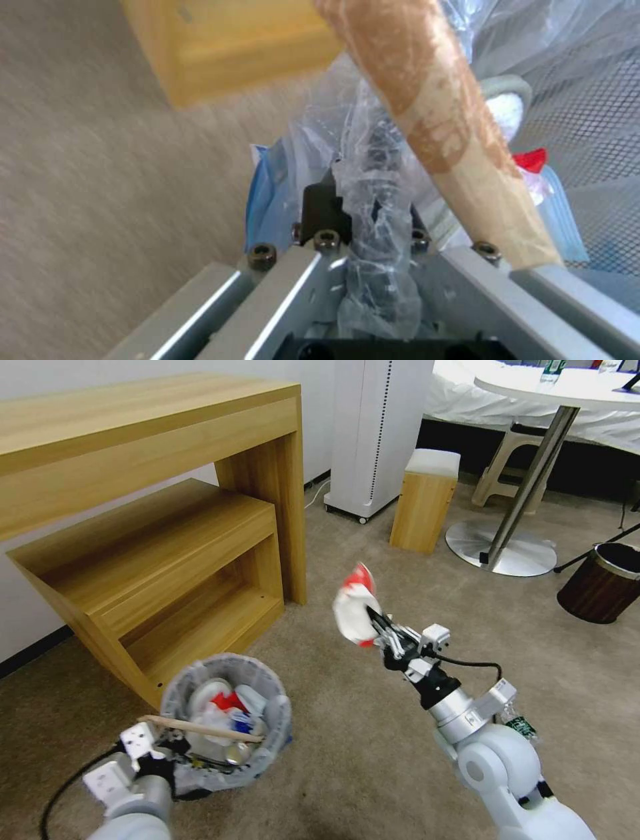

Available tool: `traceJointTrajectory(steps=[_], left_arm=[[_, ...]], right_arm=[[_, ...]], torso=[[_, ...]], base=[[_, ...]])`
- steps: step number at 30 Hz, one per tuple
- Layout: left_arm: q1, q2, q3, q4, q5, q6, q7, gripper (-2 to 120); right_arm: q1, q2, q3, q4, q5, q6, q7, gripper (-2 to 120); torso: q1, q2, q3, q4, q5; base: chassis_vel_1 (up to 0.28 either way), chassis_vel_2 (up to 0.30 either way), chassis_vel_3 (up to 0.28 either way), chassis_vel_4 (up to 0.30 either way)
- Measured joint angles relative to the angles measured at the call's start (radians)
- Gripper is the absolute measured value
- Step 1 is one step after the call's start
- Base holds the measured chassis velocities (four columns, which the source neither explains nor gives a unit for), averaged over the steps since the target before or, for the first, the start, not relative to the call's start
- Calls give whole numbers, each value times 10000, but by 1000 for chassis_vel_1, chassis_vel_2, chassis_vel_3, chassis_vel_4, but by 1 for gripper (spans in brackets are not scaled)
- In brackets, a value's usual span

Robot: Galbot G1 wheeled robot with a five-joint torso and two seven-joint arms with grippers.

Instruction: Pick up the trash bin and place the garbage on the floor into it.

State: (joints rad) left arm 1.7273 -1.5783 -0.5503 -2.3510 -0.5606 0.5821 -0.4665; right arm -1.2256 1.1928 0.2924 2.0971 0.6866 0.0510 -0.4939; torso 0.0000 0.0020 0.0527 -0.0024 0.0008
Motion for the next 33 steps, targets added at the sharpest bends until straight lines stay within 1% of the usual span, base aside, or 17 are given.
traceJointTrajectory(steps=[1,3,4,7,12,18,19,20,23,24,25,27,28,29,31,32,33], left_arm=[[33,-57,299,46,53,7,-39,1],[52,-156,673,104,164,24,-77,1],[52,-156,673,104,164,24,-77,1],[23,-272,1057,156,288,47,-112,1],[-17,-291,1268,182,302,81,-144,1],[-43,-296,1387,164,302,110,-170,1],[-34,-296,1386,141,302,110,-171,1],[-34,-296,1386,141,302,110,-171,1],[28,-312,1344,31,294,111,-171,1],[48,-311,1320,-8,282,111,-171,1],[48,-311,1320,-8,282,111,-171,1],[58,-312,1259,-68,255,111,-171,1],[57,-312,1204,-96,229,111,-171,1],[57,-312,1204,-96,229,111,-171,1],[46,-310,1045,-165,143,111,-171,1],[46,-310,1045,-165,143,111,-171,1],[28,-309,895,-199,87,115,-166,1]], right_arm=[[103,38,-240,-297,-49,84,-425,0],[140,48,-593,-680,-79,110,-846,0],[140,48,-593,-680,-79,110,-846,0],[106,38,-890,-1273,-343,115,-1373,0],[18,-62,-1056,-1689,-759,117,-1659,0],[-179,-132,-1213,-2038,-1540,199,-2289,0],[-198,-131,-1221,-2062,-1642,216,-2398,3],[-198,-131,-1221,-2062,-1642,216,-2398,3],[-258,-138,-1192,-2082,-1940,226,-2731,15],[-283,-152,-1158,-2082,-2027,227,-2805,22],[-283,-152,-1158,-2082,-2027,227,-2805,22],[-330,-207,-1089,-2078,-2136,226,-2839,28],[-366,-257,-1029,-2065,-2222,226,-2839,36],[-366,-257,-1029,-2065,-2222,226,-2839,36],[-469,-381,-832,-1947,-2307,343,-2650,47],[-469,-381,-832,-1947,-2307,343,-2650,47],[-531,-424,-648,-1787,-2259,484,-2212,52]], torso=[[0,0,0,1,1],[0,0,0,0,0],[0,0,0,0,0],[0,0,0,-1,1],[0,0,0,-1,1],[0,0,0,-1,0],[0,0,0,-1,0],[0,0,0,-1,0],[0,0,0,0,0],[0,0,0,0,0],[0,0,0,0,0],[0,0,0,-1,0],[0,0,0,0,0],[0,0,0,0,0],[0,0,0,-1,0],[0,0,0,-1,0],[0,0,0,-1,0]], base=[[0,0,0,0],[0,0,0,0],[0,0,0,0],[0,0,0,0],[0,0,0,0],[0,0,0,0],[0,0,0,0],[0,0,0,0],[0,0,0,0],[0,0,0,0],[0,0,0,0],[0,0,0,0],[0,0,0,0],[0,0,0,0],[0,0,0,0],[0,0,0,0],[0,0,0,0]])
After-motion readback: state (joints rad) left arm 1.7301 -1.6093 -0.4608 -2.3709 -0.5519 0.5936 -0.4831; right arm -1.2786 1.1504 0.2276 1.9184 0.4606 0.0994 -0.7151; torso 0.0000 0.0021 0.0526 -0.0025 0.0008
